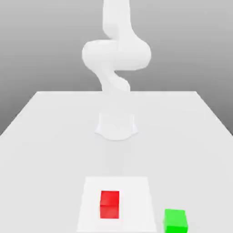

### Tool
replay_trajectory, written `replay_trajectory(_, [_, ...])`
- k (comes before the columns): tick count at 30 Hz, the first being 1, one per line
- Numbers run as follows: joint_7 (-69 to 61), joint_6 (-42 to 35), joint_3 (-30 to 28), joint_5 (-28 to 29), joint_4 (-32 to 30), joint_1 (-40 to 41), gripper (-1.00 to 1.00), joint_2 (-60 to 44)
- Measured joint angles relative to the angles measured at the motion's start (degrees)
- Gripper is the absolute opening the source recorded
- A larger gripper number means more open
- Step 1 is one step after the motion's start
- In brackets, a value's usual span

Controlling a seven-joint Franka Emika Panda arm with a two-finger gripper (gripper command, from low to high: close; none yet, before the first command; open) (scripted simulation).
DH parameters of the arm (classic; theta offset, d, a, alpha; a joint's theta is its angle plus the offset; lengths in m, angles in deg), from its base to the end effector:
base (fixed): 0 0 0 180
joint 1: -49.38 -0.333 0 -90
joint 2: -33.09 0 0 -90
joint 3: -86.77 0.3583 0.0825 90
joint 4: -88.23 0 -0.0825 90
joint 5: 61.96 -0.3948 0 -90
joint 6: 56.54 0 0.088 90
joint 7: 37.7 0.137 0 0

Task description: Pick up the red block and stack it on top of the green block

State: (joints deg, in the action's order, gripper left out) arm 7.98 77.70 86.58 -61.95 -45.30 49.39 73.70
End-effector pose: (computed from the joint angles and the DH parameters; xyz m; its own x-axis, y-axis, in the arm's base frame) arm 0.3844 -0.0018 0.6762 0.5228 -0.7178 0.4599 -0.5392 -0.6963 -0.4738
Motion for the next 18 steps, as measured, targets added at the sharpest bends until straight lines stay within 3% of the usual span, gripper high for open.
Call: replay_trajectory(18, [-1.43,17.70,-1.43,-0.34,-12.68,0.21,0.00,-37.75])
